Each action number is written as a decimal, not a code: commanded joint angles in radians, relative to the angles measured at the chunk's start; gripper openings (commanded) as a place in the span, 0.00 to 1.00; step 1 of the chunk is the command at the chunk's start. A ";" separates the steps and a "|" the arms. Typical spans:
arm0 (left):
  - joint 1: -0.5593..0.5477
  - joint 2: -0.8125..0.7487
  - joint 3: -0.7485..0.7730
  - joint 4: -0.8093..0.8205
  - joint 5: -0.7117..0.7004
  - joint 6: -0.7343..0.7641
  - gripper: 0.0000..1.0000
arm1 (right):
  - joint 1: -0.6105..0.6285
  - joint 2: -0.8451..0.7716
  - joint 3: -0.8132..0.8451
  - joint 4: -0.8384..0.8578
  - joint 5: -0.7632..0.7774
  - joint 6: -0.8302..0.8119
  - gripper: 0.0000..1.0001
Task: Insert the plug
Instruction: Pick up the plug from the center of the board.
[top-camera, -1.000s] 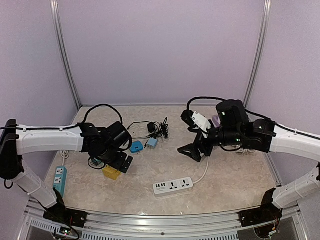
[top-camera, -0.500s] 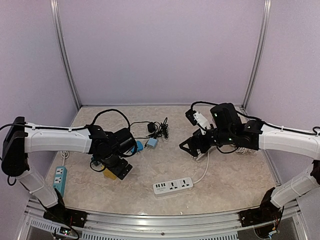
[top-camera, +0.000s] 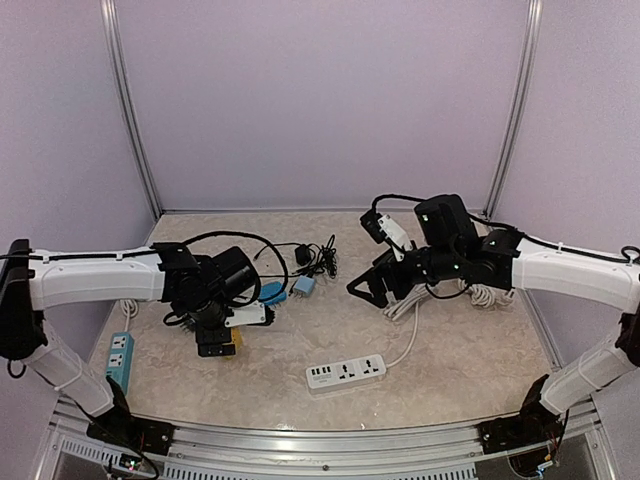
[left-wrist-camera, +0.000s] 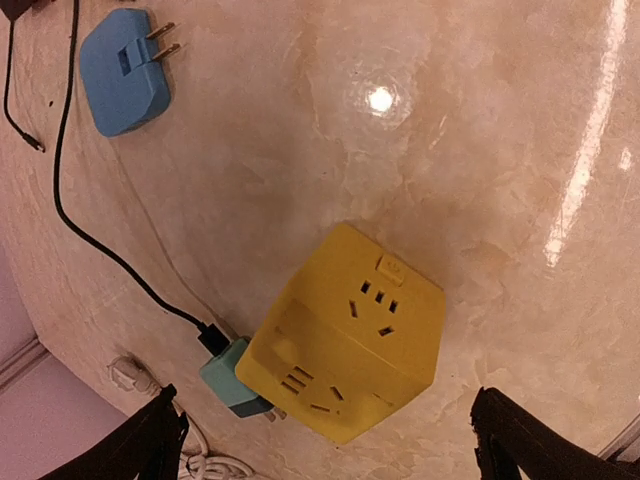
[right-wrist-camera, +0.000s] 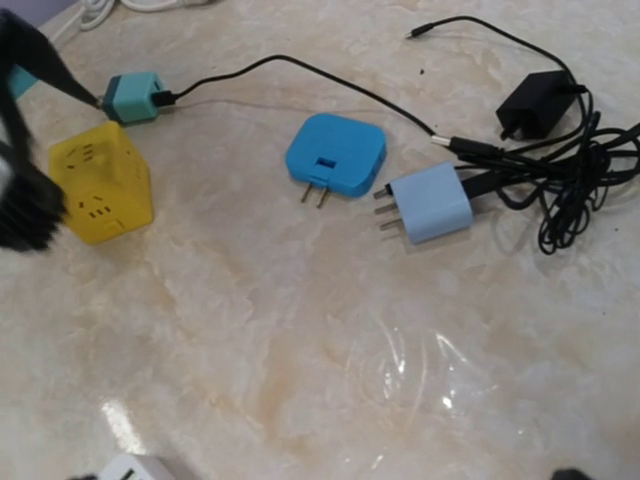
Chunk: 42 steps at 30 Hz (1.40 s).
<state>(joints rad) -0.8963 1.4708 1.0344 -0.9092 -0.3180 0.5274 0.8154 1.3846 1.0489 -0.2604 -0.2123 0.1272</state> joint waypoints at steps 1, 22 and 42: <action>0.009 0.079 0.001 0.004 -0.042 0.195 0.98 | 0.000 -0.037 -0.020 0.000 -0.030 0.013 0.99; 0.070 0.200 -0.023 0.062 0.050 0.221 0.82 | -0.001 0.006 -0.022 -0.006 -0.093 0.011 0.99; 0.082 0.052 0.219 0.247 0.087 -0.125 0.00 | -0.004 -0.104 0.110 -0.153 0.044 0.095 0.99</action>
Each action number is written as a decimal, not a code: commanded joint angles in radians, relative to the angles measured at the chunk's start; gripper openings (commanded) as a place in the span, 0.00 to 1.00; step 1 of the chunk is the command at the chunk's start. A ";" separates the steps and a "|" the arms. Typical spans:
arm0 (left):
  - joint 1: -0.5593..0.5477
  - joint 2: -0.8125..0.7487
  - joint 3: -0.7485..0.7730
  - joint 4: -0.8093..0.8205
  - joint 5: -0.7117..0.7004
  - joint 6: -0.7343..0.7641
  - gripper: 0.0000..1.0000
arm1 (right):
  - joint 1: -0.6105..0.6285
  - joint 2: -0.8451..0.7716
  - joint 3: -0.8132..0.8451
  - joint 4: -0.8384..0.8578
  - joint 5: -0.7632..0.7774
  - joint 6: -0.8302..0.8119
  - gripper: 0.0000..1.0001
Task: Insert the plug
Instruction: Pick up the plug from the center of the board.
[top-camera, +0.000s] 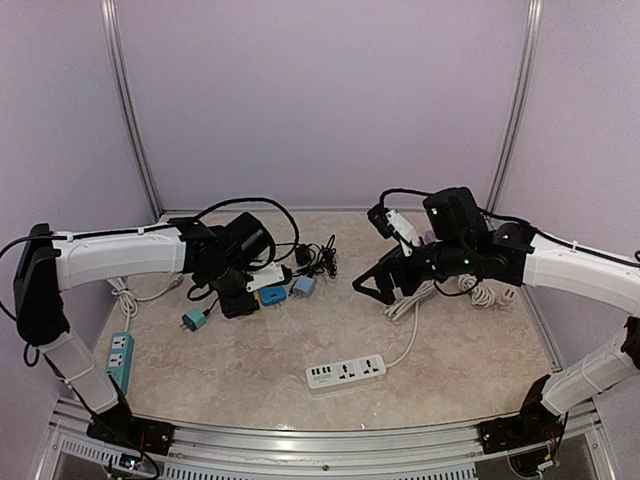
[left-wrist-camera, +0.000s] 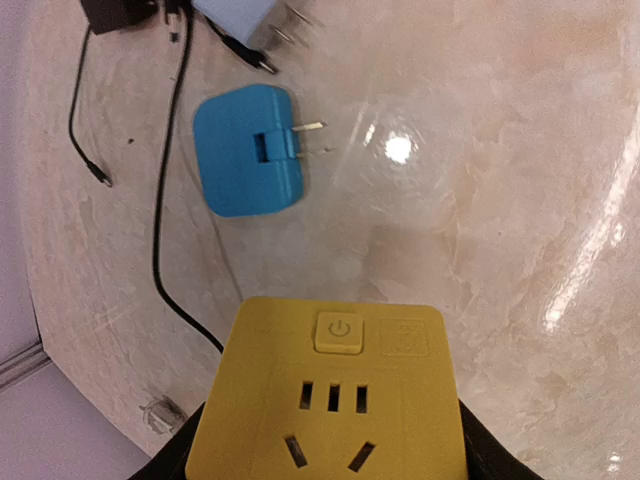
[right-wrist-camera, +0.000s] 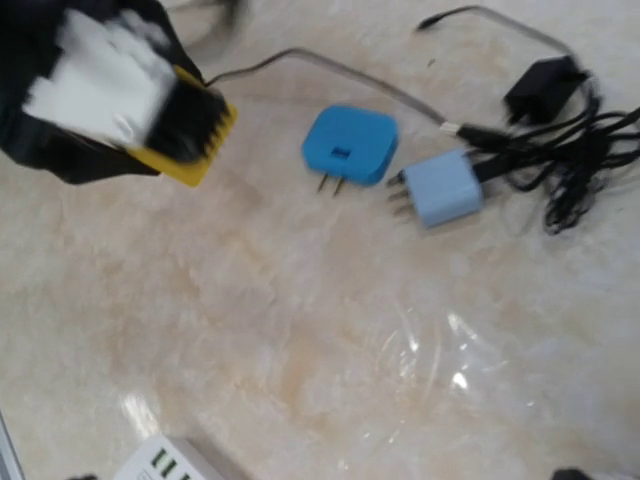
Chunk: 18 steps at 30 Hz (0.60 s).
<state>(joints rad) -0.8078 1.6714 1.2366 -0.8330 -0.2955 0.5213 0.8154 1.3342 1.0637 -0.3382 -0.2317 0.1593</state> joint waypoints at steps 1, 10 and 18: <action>-0.012 -0.214 -0.004 0.231 0.095 -0.133 0.00 | -0.004 -0.059 0.118 -0.090 0.067 0.083 0.99; -0.203 -0.598 -0.378 0.991 0.107 -0.096 0.00 | -0.029 -0.024 0.342 -0.208 0.112 0.382 0.91; -0.324 -0.519 -0.479 1.365 -0.049 0.101 0.00 | 0.155 0.079 0.468 -0.182 0.231 0.376 1.00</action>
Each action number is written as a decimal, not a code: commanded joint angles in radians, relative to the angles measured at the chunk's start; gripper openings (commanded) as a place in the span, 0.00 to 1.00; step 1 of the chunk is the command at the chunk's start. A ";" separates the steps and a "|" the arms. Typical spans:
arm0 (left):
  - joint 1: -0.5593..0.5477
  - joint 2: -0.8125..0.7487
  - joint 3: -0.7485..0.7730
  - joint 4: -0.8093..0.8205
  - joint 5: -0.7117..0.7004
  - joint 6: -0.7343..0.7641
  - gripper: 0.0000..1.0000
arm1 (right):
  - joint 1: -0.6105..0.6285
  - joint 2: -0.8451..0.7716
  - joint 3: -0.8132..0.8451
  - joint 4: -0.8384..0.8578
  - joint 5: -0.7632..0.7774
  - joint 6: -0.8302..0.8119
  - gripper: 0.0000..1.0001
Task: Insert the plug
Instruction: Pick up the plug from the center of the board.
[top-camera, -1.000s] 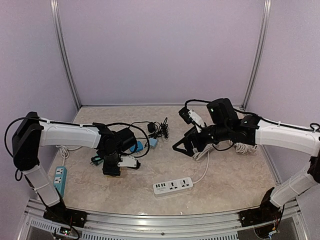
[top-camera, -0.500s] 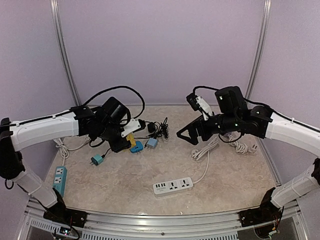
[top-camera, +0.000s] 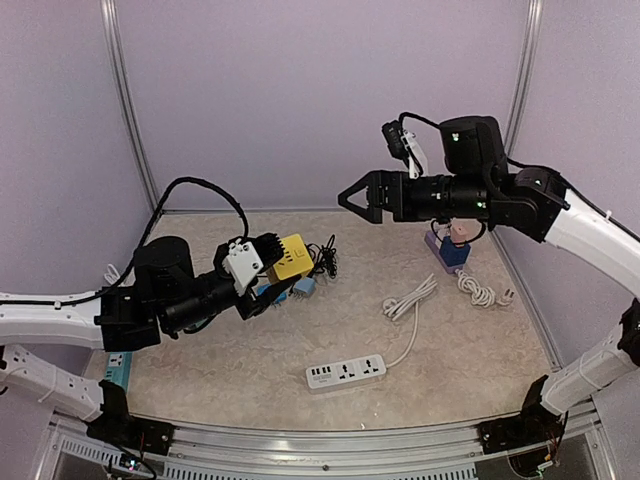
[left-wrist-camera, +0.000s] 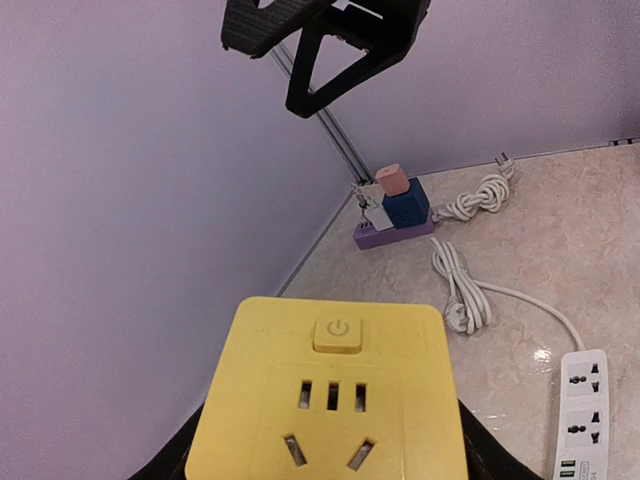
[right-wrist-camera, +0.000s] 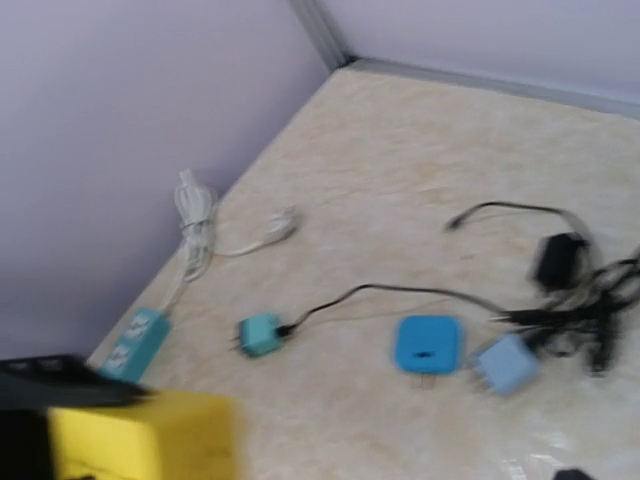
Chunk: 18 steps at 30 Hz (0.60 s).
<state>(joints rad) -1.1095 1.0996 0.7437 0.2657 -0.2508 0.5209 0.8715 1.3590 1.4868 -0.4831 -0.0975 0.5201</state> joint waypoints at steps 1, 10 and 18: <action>-0.024 0.065 0.021 0.275 -0.096 0.101 0.00 | 0.125 0.066 0.052 -0.043 0.121 0.010 1.00; -0.026 0.141 0.060 0.291 -0.098 0.043 0.00 | 0.242 0.169 0.059 -0.002 0.103 -0.034 0.94; -0.033 0.161 0.086 0.240 -0.114 0.029 0.00 | 0.247 0.292 0.139 -0.037 0.201 -0.048 0.88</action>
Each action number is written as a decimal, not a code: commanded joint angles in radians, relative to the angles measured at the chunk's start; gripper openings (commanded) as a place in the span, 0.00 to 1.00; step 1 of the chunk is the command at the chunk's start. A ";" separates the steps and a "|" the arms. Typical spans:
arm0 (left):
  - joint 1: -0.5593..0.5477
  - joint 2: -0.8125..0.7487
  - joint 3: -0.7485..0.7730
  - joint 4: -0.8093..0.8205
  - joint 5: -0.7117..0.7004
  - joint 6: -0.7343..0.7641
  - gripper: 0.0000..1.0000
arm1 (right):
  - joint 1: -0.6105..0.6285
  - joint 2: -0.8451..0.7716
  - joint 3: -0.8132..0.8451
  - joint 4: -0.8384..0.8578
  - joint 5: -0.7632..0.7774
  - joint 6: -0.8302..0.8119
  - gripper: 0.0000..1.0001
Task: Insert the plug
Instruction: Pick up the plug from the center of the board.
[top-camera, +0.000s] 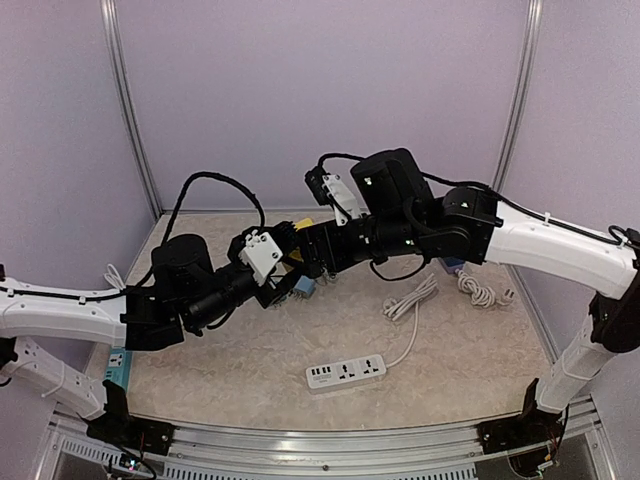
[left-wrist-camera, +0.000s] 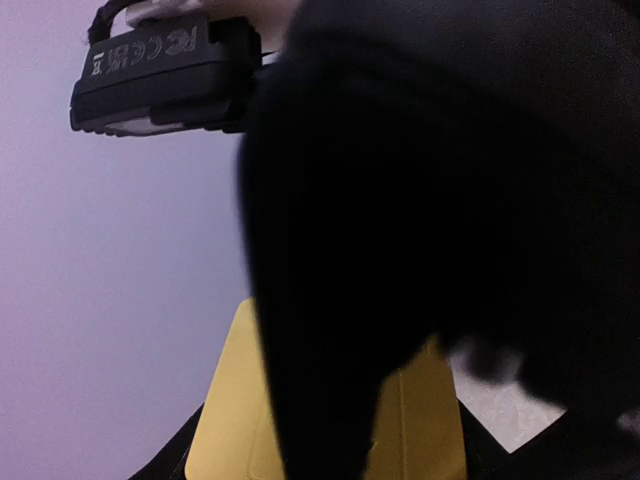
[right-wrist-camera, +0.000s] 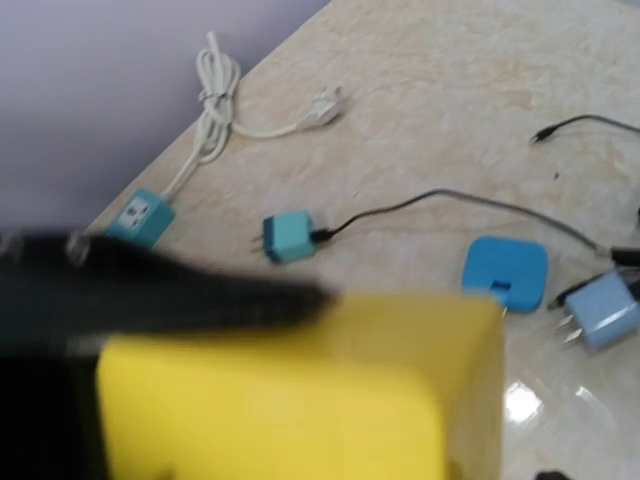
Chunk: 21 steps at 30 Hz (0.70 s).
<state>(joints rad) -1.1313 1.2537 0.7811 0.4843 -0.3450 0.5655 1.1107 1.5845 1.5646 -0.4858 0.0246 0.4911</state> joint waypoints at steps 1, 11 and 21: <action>-0.013 0.007 0.051 0.017 -0.020 -0.014 0.00 | 0.008 0.079 0.071 -0.043 0.096 -0.021 0.85; -0.020 0.021 0.062 -0.005 -0.036 -0.002 0.00 | 0.009 0.142 0.106 -0.111 0.152 -0.047 0.06; -0.012 -0.069 0.038 -0.136 0.017 -0.122 0.99 | -0.068 0.047 0.075 -0.175 0.036 -0.202 0.00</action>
<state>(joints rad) -1.1408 1.2640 0.7998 0.3908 -0.3809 0.5117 1.1007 1.6936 1.6550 -0.5880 0.1276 0.3805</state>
